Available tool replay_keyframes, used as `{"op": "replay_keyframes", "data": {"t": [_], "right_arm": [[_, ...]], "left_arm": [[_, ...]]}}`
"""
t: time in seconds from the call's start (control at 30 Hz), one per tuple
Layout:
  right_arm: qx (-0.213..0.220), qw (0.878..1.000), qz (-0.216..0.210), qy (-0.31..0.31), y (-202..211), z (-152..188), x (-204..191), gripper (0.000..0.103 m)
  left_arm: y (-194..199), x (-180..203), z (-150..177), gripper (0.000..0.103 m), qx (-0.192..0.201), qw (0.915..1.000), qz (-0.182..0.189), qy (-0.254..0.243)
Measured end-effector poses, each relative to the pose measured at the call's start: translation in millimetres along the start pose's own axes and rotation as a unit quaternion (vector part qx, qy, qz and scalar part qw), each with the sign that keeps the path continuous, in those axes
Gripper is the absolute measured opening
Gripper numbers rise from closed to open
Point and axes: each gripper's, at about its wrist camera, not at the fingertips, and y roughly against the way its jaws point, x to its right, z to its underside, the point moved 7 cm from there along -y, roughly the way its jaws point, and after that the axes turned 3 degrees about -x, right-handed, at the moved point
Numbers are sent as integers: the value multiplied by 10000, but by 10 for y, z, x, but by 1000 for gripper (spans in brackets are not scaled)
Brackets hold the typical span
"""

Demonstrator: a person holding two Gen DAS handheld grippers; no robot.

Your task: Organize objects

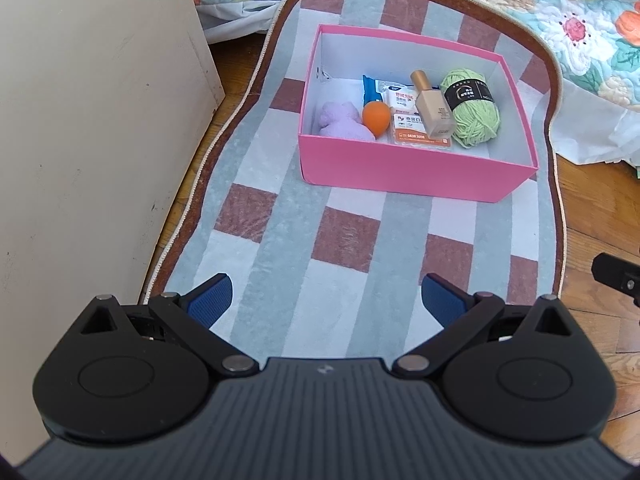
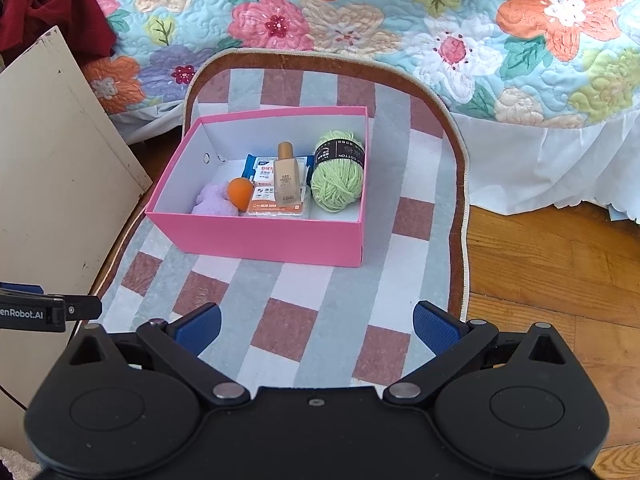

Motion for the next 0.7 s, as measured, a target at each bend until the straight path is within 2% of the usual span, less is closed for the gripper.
{"op": "replay_keyframes", "data": {"t": [0.7], "right_arm": [[-24,10000,-11,-2,-2,23,8,103]], "left_arm": [[-46,22,27,103,-108,9999,-65,-56]]}}
